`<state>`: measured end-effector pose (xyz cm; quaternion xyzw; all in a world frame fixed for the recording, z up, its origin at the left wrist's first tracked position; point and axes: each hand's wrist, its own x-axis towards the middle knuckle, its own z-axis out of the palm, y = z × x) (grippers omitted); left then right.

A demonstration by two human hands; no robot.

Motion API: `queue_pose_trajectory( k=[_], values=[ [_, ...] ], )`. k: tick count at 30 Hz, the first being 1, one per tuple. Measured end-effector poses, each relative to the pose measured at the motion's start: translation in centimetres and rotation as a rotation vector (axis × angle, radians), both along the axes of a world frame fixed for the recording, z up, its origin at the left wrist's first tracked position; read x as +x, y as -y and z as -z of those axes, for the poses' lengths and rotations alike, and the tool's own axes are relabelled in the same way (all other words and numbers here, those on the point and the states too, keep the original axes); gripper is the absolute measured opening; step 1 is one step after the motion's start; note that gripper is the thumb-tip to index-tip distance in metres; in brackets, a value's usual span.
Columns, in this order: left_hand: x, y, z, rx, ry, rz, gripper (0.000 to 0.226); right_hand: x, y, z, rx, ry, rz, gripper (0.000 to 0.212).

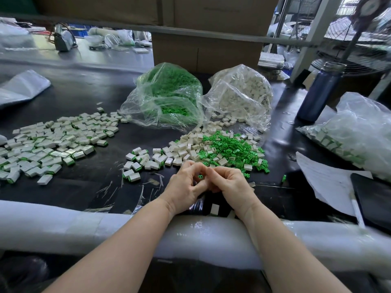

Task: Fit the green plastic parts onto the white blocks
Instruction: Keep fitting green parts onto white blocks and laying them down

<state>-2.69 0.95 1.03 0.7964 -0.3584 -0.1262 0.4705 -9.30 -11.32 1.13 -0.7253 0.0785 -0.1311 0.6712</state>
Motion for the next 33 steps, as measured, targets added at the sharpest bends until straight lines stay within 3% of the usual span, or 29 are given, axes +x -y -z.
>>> queue_pose_trajectory(
  k=[5,13,17,22,33],
  values=[
    [0.3,0.1,0.2,-0.059,-0.019,-0.081,0.009,0.0,0.3,0.3,0.008,0.011,0.143,0.011],
    [0.1,0.1,0.2,-0.076,-0.096,-0.051,0.008,0.1,0.3,0.3,-0.178,0.04,0.198,0.014],
    [0.2,0.2,0.4,-0.066,-0.077,-0.069,0.01,0.2,0.3,0.6,-0.381,-0.007,0.21,0.013],
    [0.3,0.1,0.4,-0.078,-0.079,-0.108,0.01,0.2,0.3,0.6,-0.415,0.006,0.21,0.011],
    [1.6,-0.7,0.3,-0.297,0.026,-0.696,0.021,0.0,0.7,0.5,-0.367,-0.014,0.376,0.018]
  ],
)
